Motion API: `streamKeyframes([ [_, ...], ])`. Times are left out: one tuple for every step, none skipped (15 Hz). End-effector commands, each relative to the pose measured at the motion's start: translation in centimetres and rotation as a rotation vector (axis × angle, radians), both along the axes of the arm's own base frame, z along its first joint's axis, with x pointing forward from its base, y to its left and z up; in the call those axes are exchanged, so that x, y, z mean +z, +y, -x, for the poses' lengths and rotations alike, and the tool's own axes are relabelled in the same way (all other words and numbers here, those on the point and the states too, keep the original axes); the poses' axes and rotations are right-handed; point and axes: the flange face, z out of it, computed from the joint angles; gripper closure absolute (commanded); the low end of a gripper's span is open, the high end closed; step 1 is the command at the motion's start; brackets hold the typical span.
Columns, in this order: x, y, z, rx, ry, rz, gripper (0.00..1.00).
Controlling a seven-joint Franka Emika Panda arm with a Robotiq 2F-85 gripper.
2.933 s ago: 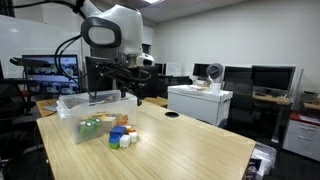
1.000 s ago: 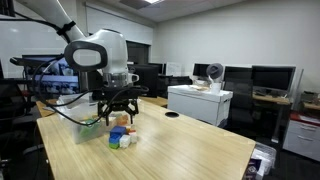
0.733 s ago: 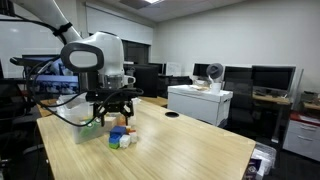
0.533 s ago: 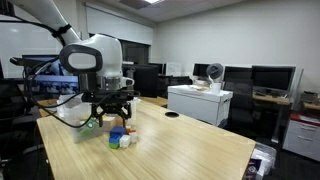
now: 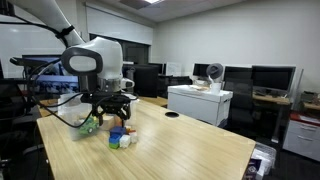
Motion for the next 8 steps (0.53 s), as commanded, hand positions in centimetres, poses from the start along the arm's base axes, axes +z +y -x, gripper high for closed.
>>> streamKeyframes([
  [0.2,-0.1,-1.2,-0.015,-0.022,-0.011,0.0],
  [0.3,-0.4,-1.7,-0.026,-0.024,-0.01,0.0],
  [0.3,-0.6,-1.9,-0.029,-0.029,-0.007,0.0],
  [0.3,-0.7,-2.2,-0.031,-0.031,-0.006,0.0],
  [0.2,-0.8,-2.4,-0.033,-0.03,-0.007,0.0],
  [0.0,-0.9,-2.6,-0.031,-0.03,-0.007,0.0],
  [-0.2,-1.0,-2.7,-0.026,-0.029,-0.008,0.0],
  [-0.5,-1.0,-2.8,-0.024,-0.024,-0.009,0.0],
])
